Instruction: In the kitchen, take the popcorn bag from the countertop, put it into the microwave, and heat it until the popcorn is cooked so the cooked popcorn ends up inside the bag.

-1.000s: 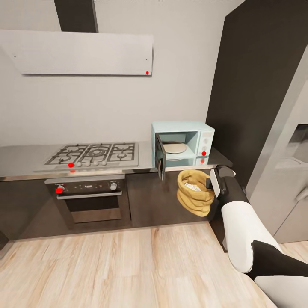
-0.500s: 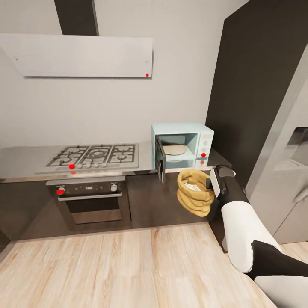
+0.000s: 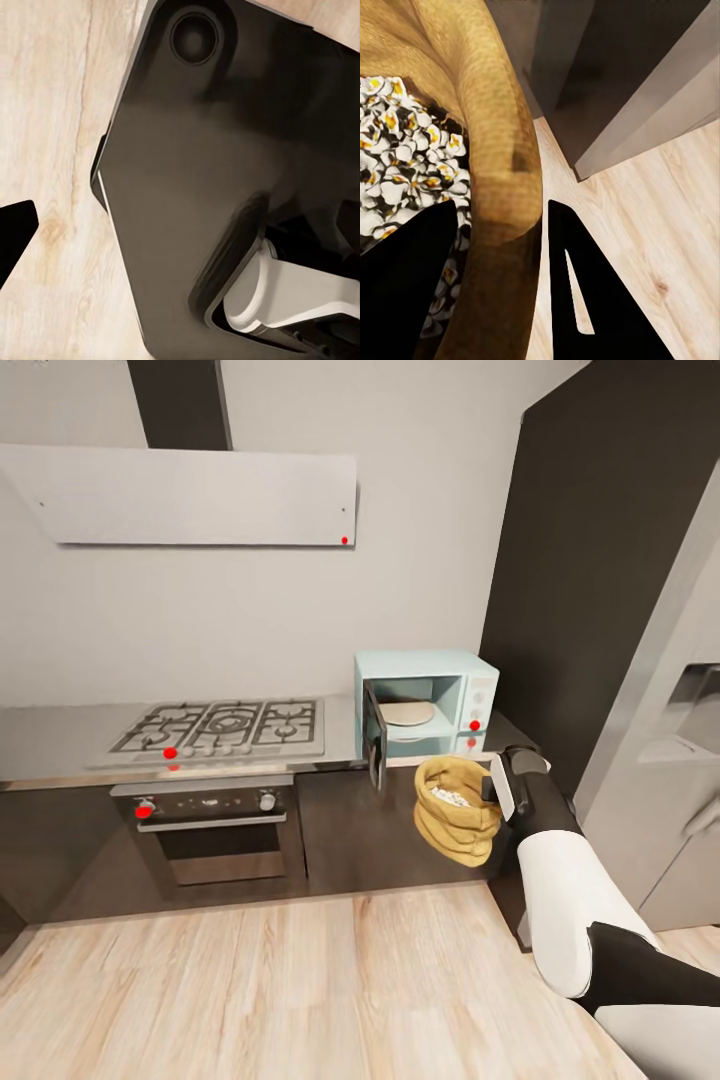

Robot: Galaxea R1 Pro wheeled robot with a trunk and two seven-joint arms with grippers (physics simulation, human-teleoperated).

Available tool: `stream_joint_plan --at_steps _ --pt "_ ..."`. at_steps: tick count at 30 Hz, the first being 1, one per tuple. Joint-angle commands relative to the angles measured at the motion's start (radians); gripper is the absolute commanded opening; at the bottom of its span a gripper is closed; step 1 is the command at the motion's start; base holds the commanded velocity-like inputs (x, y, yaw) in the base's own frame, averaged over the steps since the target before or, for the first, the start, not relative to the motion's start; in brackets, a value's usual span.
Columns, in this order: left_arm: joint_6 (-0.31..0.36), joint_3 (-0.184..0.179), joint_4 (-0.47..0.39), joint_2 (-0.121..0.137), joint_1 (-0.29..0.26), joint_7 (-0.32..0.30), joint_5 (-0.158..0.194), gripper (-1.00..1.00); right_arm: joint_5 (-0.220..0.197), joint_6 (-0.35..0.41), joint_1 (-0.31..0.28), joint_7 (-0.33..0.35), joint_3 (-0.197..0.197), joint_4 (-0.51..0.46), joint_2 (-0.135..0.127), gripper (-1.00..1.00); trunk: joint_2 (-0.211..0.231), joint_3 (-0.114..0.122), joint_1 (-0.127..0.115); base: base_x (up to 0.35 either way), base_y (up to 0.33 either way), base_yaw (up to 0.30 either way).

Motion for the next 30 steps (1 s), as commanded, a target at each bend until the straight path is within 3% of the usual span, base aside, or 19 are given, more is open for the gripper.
stream_joint_plan --at_steps 1,5,9,21,28,30 --pt "-0.001 0.004 -0.002 0.000 0.000 0.002 0.002 1.00 0.009 0.004 -0.001 0.004 -0.004 -0.001 0.001 -1.00 0.006 0.002 -0.004 0.000 0.000 0.000" --pt "-0.001 0.003 -0.002 0.000 0.000 0.002 0.002 1.00 0.009 0.004 -0.001 0.004 -0.004 -0.001 0.001 -1.00 0.034 0.015 -0.019 0.000 0.000 0.000" --pt "-0.001 0.004 -0.002 0.001 0.000 0.002 0.002 1.00 0.012 0.027 -0.024 0.000 -0.007 -0.013 0.004 -1.00 0.034 0.014 -0.019 0.000 0.000 0.000" --pt "-0.001 0.004 -0.002 0.001 0.000 0.002 0.002 1.00 0.024 0.047 -0.012 0.001 0.000 -0.014 -0.004 -1.00 0.034 0.014 -0.019 0.000 0.000 0.000" --pt "-0.001 0.004 -0.002 0.001 0.000 0.002 0.002 1.00 0.024 0.047 -0.012 0.001 -0.001 -0.053 -0.004 -1.00 0.034 0.014 -0.019 0.000 0.000 0.000" --pt "-0.001 0.004 -0.002 0.001 0.000 0.002 0.002 1.00 0.023 0.047 -0.012 0.001 -0.001 -0.110 -0.003 -1.00 0.034 0.014 -0.019 0.000 0.000 0.000"
